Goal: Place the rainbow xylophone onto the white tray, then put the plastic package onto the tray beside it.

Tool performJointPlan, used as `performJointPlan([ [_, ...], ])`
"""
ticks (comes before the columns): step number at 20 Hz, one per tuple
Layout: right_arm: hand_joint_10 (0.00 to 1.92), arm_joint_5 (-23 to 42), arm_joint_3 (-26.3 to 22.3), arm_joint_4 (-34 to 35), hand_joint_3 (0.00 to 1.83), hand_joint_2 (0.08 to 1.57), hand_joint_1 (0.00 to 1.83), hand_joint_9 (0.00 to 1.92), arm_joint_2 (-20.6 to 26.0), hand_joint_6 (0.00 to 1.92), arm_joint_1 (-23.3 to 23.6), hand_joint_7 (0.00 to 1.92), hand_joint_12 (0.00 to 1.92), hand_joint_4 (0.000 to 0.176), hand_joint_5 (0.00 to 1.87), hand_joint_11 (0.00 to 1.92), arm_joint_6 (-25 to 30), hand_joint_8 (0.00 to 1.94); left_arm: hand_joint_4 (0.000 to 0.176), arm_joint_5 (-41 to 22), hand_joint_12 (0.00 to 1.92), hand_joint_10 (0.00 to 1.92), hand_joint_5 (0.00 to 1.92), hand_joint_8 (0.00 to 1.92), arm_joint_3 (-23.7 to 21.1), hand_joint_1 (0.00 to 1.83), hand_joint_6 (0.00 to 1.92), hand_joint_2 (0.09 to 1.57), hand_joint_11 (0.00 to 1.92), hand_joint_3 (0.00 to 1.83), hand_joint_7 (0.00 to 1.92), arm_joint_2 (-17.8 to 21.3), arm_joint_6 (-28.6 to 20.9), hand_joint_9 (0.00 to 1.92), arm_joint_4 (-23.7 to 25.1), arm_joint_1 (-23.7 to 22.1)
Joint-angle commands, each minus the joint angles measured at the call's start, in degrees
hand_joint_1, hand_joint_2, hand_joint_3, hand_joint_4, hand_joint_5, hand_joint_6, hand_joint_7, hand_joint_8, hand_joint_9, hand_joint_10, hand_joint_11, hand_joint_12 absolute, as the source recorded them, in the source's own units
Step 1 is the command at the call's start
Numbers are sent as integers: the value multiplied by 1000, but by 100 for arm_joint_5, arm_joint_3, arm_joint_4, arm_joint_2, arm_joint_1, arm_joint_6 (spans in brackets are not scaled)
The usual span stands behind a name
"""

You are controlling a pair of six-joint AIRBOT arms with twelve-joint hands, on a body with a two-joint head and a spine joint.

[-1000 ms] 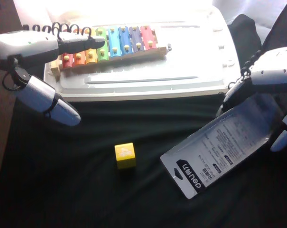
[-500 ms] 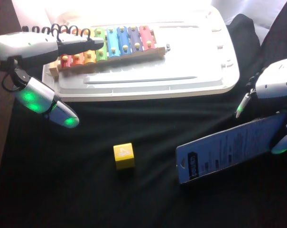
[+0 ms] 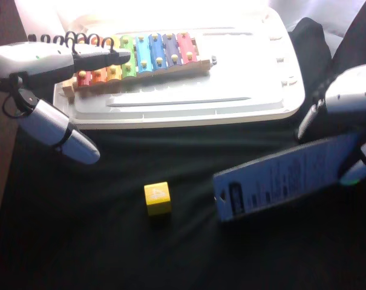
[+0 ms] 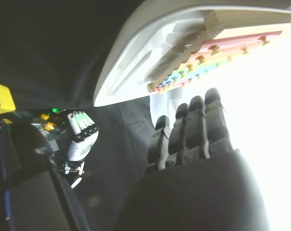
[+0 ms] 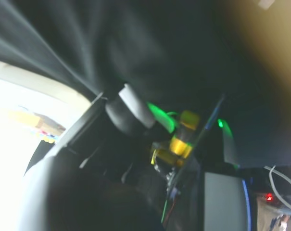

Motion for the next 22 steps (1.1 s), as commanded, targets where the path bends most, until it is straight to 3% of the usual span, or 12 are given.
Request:
performJointPlan([
  [1,1468,100,24,405,0,1151,1251,1241,27,1088,135,939,1718,0,888,1241,3,1183,118,-444,0,0,0,0,2,822,0,680,0,0,0,16,1,0,-173,-21],
  [3,1381,103,20,468,0,1148,1262,1184,64,855,325,962,1713,0,909,1153,-101,1279,100,-445,0,0,0,0,2,817,0,685,0,0,0,15,0,0,-175,-13],
  [4,1474,111,19,639,0,1127,1264,1214,91,964,371,975,1775,0,945,1183,-226,1136,86,-445,0,0,0,0,2,836,0,694,0,3,0,9,0,0,-175,-7],
  [7,1545,112,12,851,0,1119,1178,1282,146,974,571,1170,1801,0,975,1272,-430,1360,55,-451,0,0,0,0,2,814,0,711,0,9,0,12,0,0,-202,13],
  [10,1696,112,4,852,0,1105,1185,1322,215,920,808,1190,1882,0,1007,1352,-473,1546,74,-465,0,0,0,0,2,830,0,701,0,2,0,15,0,0,-241,37],
  [11,1658,112,4,852,0,1094,1190,1309,220,881,839,1181,1852,0,1032,1339,-482,1482,95,-465,0,0,0,0,2,818,0,694,0,0,0,15,0,0,-241,39],
  [12,1470,112,1,852,0,1100,1257,1266,231,908,898,1050,1610,0,1005,1197,-496,1127,67,-464,0,0,0,0,2,826,0,704,0,3,0,16,0,0,-241,46],
  [14,1398,112,-29,875,0,1097,1261,1289,269,909,1068,1064,1619,0,1004,1251,-577,1040,75,-461,0,0,0,0,2,807,0,703,0,2,0,23,0,0,-250,65],
  [16,1582,111,-57,1056,1,1111,1181,1286,303,938,1181,1164,1805,0,993,1307,-785,1359,42,-461,0,0,0,0,2,835,0,721,0,8,0,24,0,0,-265,83],
  [18,1835,112,-74,1427,0,1107,1180,1363,334,924,1197,1192,1909,0,1004,1426,-1048,1710,61,-461,0,0,0,0,1,800,0,723,0,6,0,23,0,0,-271,87],
  [20,1818,111,-69,1491,0,1102,1186,1356,371,905,1367,1212,1921,0,1019,1391,-1062,1676,76,-460,0,0,0,0,1,783,0,720,0,3,0,23,0,0,-275,92],
  [22,1864,110,-60,1491,1,1108,1177,1379,415,920,1689,1240,1921,0,1008,1420,-1123,1702,60,-460,0,0,0,0,1,770,0,719,0,2,0,26,-1,0,-296,117],
])
